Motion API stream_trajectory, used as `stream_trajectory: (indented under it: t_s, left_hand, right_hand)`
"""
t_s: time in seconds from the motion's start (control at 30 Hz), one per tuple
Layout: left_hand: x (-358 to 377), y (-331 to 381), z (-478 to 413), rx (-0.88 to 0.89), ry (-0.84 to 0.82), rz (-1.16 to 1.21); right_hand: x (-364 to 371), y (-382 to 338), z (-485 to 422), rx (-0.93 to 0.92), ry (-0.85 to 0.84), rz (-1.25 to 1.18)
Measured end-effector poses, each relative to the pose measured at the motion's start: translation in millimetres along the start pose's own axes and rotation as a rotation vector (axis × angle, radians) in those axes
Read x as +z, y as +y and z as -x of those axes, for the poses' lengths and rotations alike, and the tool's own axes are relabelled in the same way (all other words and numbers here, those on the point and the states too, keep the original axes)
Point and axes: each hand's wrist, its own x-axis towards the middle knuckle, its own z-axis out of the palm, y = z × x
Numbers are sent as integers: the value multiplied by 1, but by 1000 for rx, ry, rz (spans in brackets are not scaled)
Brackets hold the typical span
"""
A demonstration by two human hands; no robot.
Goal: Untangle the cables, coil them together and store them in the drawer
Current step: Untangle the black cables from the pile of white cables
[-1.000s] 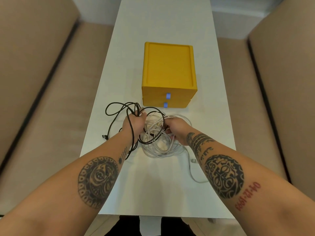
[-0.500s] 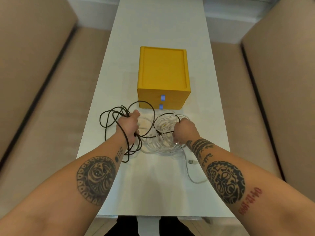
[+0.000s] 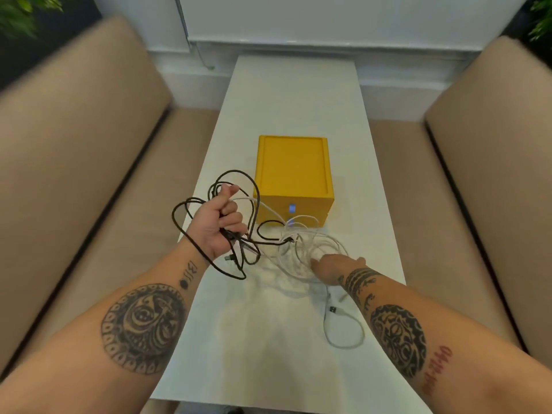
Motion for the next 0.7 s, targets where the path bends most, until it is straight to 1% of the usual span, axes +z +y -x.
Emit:
stream_trajectory:
  t_s: [0.07,0.13,0.17,0.23,0.3,0.37,0.47,0.53,0.57,0.63,0.7]
  left_hand:
    - [12,18,8,4,-85,1]
    - [23,33,13,8,-126,-28]
    - [27,38,15,-2,-118,-85]
    - [33,40,17,-35,-68,-276]
    - [36,35,16,-68,-22,-430]
    - [38,26,14,-105,-16,-490]
    - [37,13,8,-146,-24,-506]
    - [34,9,6,-166,-30,-483]
    - [32,8,5,-178,-41,-467]
    - [27,7,5,-209,-83,-437]
    - [21,9,6,-242,-159,-413]
  right_hand:
    - [0,8,9,-7,34,13]
    - [-1,12,16,-24,63,32]
    - [-3,14,19,-23,64,9]
    - [-7,16,16,-24,72,-29]
    - [-14,15,10,-98,128,-55]
    - [-24,8,7,-200,163,-16]
    - [-42,-5,12,-262,240,-64]
    - [-48,-16,18,-316,323,-168]
    - [-47,-23,20,-374,385,-256]
    - [-41,-36,26,-508,472,-486]
    - [-37,-46,30,-600,518,-711]
